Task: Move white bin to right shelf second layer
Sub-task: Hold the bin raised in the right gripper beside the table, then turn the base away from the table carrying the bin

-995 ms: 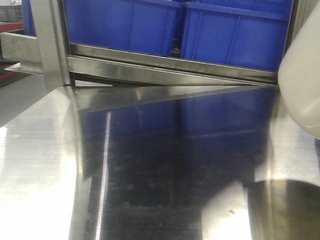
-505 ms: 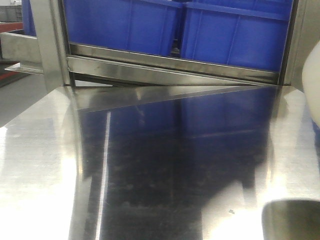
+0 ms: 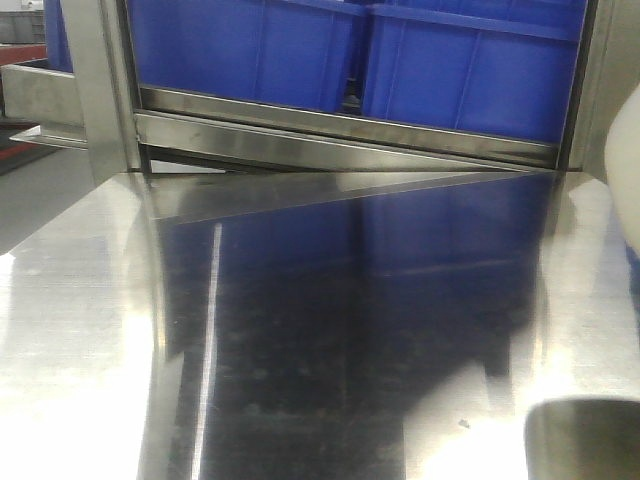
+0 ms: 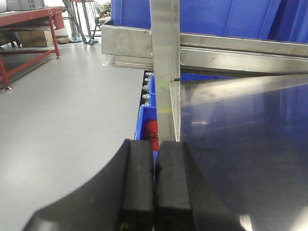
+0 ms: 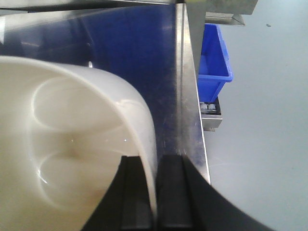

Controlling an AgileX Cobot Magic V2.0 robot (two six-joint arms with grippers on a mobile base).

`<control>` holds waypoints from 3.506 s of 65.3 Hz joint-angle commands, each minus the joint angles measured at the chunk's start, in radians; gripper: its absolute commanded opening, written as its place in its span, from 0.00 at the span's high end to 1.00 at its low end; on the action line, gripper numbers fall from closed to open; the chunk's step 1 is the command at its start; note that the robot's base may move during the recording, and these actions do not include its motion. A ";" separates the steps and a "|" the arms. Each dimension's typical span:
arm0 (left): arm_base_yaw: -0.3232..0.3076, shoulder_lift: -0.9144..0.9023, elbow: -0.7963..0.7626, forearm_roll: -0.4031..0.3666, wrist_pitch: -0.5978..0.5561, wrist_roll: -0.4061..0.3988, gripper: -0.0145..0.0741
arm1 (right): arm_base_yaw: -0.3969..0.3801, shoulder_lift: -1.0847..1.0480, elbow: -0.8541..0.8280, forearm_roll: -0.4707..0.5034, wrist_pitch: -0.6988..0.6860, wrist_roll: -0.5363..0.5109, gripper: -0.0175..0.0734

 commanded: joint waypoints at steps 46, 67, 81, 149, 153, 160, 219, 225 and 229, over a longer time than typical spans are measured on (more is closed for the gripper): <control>-0.004 -0.016 0.037 -0.006 -0.085 -0.005 0.74 | -0.004 -0.001 -0.031 0.000 -0.090 0.005 0.72; -0.004 -0.016 0.037 -0.006 -0.085 -0.005 0.74 | -0.004 -0.001 -0.031 0.000 -0.090 0.005 0.72; -0.004 -0.016 0.037 -0.006 -0.085 -0.005 0.74 | -0.004 -0.001 -0.031 0.000 -0.090 0.005 0.72; -0.004 -0.016 0.037 -0.006 -0.085 -0.005 0.74 | -0.004 -0.001 -0.031 0.000 -0.090 0.005 0.72; -0.004 -0.016 0.037 -0.006 -0.085 -0.005 0.74 | -0.004 -0.001 -0.031 0.000 -0.090 0.005 0.72; -0.004 -0.016 0.037 -0.006 -0.085 -0.005 0.74 | -0.004 -0.001 -0.031 0.000 -0.090 0.005 0.72; -0.004 -0.016 0.037 -0.006 -0.085 -0.005 0.74 | -0.004 -0.001 -0.031 0.000 -0.090 0.005 0.72; -0.004 -0.016 0.037 -0.006 -0.085 -0.005 0.74 | -0.004 -0.001 -0.031 0.000 -0.090 0.005 0.72; -0.004 -0.016 0.037 -0.006 -0.085 -0.005 0.74 | -0.004 -0.001 -0.031 0.000 -0.090 0.005 0.72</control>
